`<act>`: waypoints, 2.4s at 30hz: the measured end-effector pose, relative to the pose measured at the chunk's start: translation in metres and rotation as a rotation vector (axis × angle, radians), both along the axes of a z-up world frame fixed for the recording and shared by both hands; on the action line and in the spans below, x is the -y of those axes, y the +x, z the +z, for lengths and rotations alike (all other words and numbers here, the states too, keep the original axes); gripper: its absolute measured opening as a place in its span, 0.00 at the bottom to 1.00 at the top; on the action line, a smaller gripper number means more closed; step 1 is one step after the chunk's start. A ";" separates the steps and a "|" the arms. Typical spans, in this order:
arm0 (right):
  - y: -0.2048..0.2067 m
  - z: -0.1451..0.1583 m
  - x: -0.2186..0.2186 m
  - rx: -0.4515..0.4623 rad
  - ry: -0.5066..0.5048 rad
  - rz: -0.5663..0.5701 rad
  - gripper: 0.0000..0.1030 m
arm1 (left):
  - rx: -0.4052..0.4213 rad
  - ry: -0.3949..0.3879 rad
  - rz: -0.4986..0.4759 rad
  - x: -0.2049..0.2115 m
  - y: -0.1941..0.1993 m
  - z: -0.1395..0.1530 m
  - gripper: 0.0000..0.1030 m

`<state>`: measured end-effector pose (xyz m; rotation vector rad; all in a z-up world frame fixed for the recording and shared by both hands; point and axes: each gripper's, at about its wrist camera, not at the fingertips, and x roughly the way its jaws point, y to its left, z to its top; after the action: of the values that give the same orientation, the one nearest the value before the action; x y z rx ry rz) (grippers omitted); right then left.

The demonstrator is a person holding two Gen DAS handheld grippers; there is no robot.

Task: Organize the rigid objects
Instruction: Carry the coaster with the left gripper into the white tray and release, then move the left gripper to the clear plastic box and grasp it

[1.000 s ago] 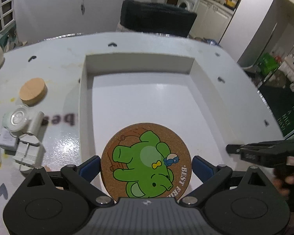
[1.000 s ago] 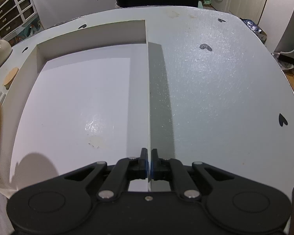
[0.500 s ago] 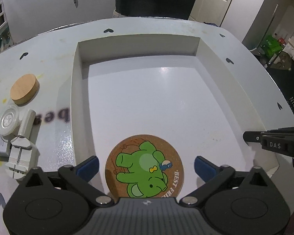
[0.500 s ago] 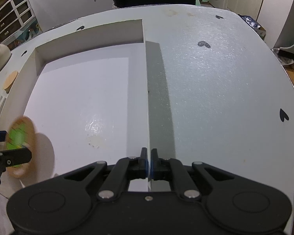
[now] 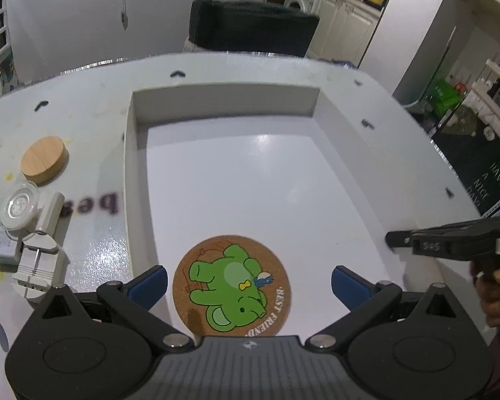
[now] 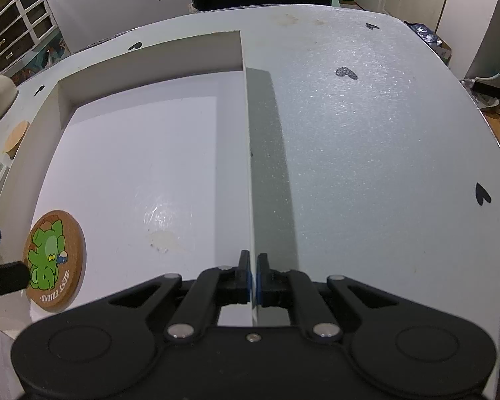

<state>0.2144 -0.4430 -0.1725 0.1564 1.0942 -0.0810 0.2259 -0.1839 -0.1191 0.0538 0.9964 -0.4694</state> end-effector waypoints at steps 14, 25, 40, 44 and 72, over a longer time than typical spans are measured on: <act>0.000 0.000 -0.005 0.003 -0.014 0.004 0.03 | 0.184 -0.075 0.154 -0.056 -0.009 0.052 1.00; 0.001 0.000 -0.008 0.004 -0.020 -0.002 0.04 | 0.197 0.050 0.334 -0.135 0.013 0.041 1.00; 0.001 0.000 -0.011 0.001 -0.024 -0.019 0.06 | 0.059 0.212 0.541 -0.222 0.035 -0.031 1.00; 0.001 0.000 -0.010 0.002 -0.020 -0.029 0.06 | 0.030 0.218 0.570 -0.233 0.047 -0.043 1.00; 0.001 0.000 -0.011 -0.001 -0.016 -0.048 0.06 | 0.038 0.199 0.544 -0.238 0.089 -0.039 0.71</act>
<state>0.2154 -0.4321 -0.1725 0.1684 1.0903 -0.1323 0.3153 0.0537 -0.1580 -0.0309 0.9710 0.1280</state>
